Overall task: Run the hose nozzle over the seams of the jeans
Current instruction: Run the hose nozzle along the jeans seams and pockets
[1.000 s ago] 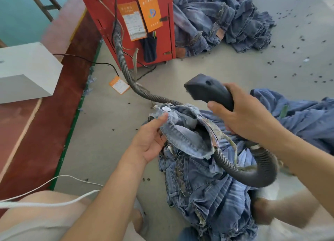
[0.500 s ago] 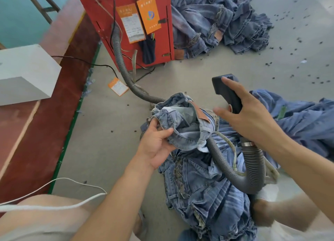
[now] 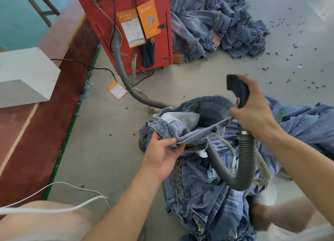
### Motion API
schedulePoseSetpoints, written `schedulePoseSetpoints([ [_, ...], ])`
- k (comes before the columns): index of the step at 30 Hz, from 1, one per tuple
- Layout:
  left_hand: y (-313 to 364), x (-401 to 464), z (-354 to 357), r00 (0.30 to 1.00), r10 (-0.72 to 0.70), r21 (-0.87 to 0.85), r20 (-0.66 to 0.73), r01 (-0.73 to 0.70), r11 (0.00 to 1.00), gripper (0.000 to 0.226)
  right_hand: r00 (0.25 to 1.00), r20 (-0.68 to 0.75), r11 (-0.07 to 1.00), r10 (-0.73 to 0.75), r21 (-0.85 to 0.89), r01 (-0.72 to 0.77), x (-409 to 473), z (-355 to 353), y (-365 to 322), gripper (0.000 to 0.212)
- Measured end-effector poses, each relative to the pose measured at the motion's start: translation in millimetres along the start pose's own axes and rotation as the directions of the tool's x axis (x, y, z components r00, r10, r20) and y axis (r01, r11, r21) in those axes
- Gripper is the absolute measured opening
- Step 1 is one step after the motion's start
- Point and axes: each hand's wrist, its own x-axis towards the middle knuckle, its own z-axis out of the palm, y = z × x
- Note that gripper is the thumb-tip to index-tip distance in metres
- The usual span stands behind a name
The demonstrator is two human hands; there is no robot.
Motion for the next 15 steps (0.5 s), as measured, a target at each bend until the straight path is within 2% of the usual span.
schedulePoseSetpoints([
  [2,3.4,4.6,-2.0,0.995,-0.045,0.051,-0.091,0.05,0.997,0.054,1.0,-0.017,0.989,0.0,0.147,0.002,2.0,-4.0,-0.2,0.096],
  [3,3.0,5.2,-2.8,0.987,-0.081,0.138,-0.14,0.1,0.985,0.049,1.0,-0.01,0.982,-0.015,0.187,0.017,1.3,-4.2,-1.0,0.095],
  [5,-1.4,3.8,-2.0,0.953,-0.099,0.377,-0.285,0.207,0.903,0.048,0.998,0.028,0.973,-0.062,0.223,0.054,-2.0,-3.6,-3.9,0.093],
  [6,-4.5,2.1,-3.2,0.929,-0.034,0.511,-0.368,0.232,0.828,0.056,0.994,0.055,0.969,-0.092,0.235,0.077,-4.2,-4.0,-5.7,0.091],
  [7,-7.6,0.0,-4.4,0.903,0.107,0.677,-0.417,0.23,0.699,0.068,0.989,0.082,0.965,-0.126,0.24,0.103,-6.3,-5.3,-7.6,0.091],
  [8,-9.9,-1.5,-6.4,0.874,0.307,0.852,-0.376,0.196,0.486,0.08,0.981,0.107,0.963,-0.16,0.233,0.132,-8.7,-7.2,-9.7,0.09],
  [9,-10.3,-1.3,-8.6,0.817,0.533,0.969,-0.219,0.119,0.215,0.086,0.973,0.129,0.963,-0.192,0.218,0.161,-10.9,-9.1,-12.1,0.091],
  [10,-8.6,-1.3,-8.9,0.727,0.685,0.998,0.044,0.001,-0.065,0.083,0.963,0.15,0.96,-0.222,0.208,0.189,-13.0,-10.8,-14.0,0.091],
  [11,-5.8,-0.3,-8.6,0.635,0.708,0.945,0.308,-0.122,-0.302,0.072,0.954,0.167,0.954,-0.249,0.213,0.211,-14.9,-12.0,-15.4,0.091],
  [12,-1.9,2.5,-9.3,0.632,0.615,0.873,0.471,-0.237,-0.426,0.054,0.945,0.183,0.946,-0.271,0.231,0.226,-16.5,-12.5,-16.1,0.091],
  [13,1.9,4.1,-8.7,0.747,0.45,0.857,0.489,-0.317,-0.405,0.039,0.938,0.195,0.939,-0.286,0.251,0.234,-17.5,-13.0,-16.2,0.091],
  [14,3.1,5.9,-8.4,0.897,0.214,0.896,0.386,-0.309,-0.32,0.036,0.933,0.203,0.933,-0.297,0.269,0.238,-17.8,-13.1,-16.1,0.091],
  [15,0.2,5.8,-7.8,0.972,-0.064,0.925,0.227,-0.235,-0.299,0.042,0.931,0.206,0.929,-0.302,0.283,0.239,-17.5,-13.2,-16.0,0.091],
])
